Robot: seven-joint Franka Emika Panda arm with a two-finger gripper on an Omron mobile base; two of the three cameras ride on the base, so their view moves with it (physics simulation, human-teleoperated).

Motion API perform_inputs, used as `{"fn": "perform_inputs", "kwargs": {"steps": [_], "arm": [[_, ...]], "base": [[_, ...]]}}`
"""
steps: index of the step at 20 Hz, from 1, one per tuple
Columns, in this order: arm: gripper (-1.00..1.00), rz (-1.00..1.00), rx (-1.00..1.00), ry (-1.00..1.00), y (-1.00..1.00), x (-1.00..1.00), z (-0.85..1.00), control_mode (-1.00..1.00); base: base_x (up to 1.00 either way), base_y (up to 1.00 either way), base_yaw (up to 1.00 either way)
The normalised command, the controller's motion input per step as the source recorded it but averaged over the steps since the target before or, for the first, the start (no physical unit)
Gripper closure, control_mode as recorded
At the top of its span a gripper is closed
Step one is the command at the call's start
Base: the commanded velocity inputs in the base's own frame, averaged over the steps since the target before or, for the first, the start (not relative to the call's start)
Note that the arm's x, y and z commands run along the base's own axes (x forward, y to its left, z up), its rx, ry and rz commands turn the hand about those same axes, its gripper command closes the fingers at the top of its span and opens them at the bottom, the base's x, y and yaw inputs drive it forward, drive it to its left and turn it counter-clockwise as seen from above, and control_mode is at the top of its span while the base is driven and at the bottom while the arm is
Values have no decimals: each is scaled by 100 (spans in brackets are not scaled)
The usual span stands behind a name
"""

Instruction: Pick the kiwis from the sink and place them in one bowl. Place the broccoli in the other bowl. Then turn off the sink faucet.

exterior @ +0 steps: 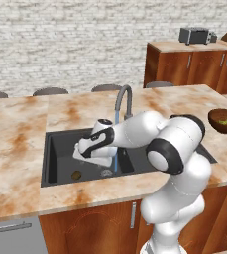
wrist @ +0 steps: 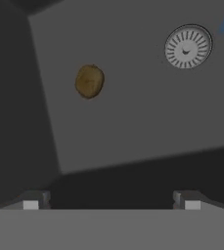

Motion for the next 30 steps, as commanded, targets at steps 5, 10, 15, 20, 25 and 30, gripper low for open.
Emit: {"fn": "perform_inputs", "kwargs": {"steps": [5,10,15,20,25,30], "arm": [[-100,0,0,2,4,9,-23,-100],[-100,0,0,0,25,9,-15,-100],[-100,-1,0,0,21,14,-6,-100],[-100,-2,0,0,2,16,-8,-100],[-100,-2,0,0,0,19,-19,-100],[-100,-2,0,0,0,17,-27,-100]], "base": [[0,0,0],[0,0,0],[0,0,0],[0,0,0],[0,0,0],[0,0,0]]}}
